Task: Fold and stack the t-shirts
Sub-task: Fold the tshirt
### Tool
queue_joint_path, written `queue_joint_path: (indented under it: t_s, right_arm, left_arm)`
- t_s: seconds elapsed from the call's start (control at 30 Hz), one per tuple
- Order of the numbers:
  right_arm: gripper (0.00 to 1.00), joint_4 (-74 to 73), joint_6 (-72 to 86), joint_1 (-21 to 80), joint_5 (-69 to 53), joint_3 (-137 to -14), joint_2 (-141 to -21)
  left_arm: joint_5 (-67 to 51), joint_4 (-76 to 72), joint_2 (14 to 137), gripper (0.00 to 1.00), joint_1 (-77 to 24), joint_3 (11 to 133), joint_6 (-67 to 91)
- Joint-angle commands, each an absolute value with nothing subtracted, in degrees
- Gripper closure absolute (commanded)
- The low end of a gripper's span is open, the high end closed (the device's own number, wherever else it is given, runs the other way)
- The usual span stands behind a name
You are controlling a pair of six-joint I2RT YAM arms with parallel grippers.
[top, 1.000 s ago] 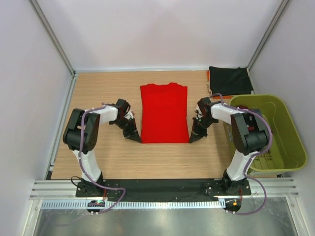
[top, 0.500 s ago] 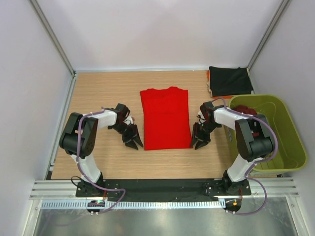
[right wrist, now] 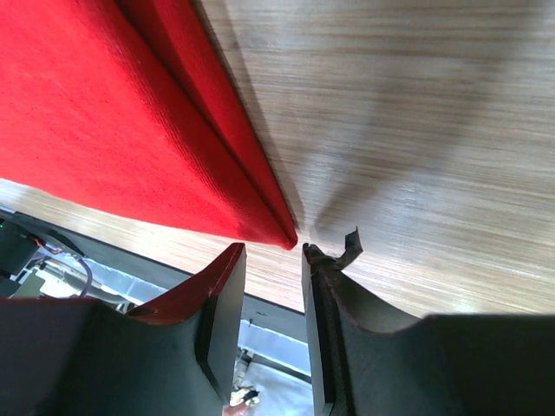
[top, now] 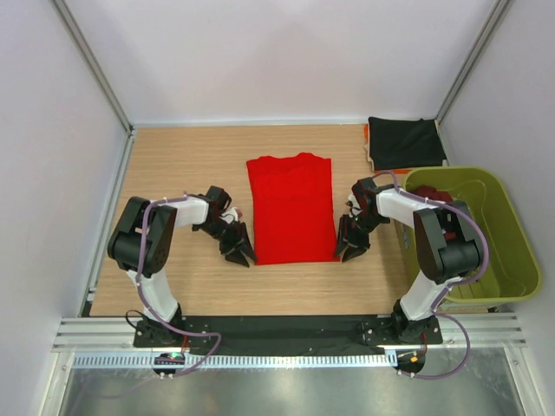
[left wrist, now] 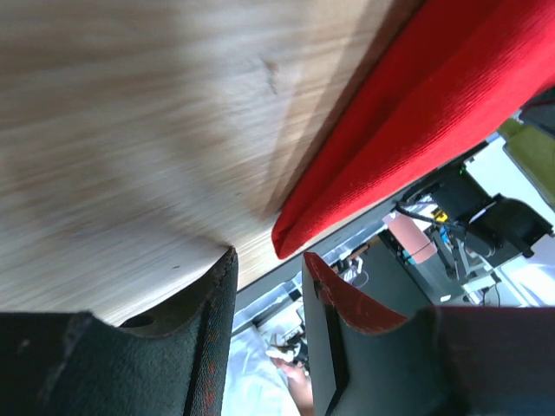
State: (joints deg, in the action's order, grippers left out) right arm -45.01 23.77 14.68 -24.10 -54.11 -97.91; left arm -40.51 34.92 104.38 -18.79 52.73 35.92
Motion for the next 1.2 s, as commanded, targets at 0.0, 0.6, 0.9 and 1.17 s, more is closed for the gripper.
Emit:
queue_joint_path:
  t_s: [0.0, 0.6, 0.9, 1.17]
  right_arm:
    - [0.62, -44.1, 23.5, 14.9, -25.3, -53.9, -97.5]
    - [0.9, -42.5, 25.0, 15.2, -24.8, -52.1, -95.5]
    - [0.99, -43.6, 28.8, 15.6, -23.3, -52.2, -90.1]
    - [0.99, -47.5, 29.3, 17.8, -21.2, -50.9, -83.6]
  left_arm:
    - [-40.9, 32.1, 104.4, 0.62, -20.0, 51.3, 36.3]
    - [-33.1, 32.4, 105.3, 0.96, -22.2, 54.8, 41.4]
    - [-31.2, 37.0, 99.1, 1.0, -22.9, 57.7, 43.1]
    - [-29.7, 40.3, 96.1, 1.0, -24.9, 55.6, 46.5]
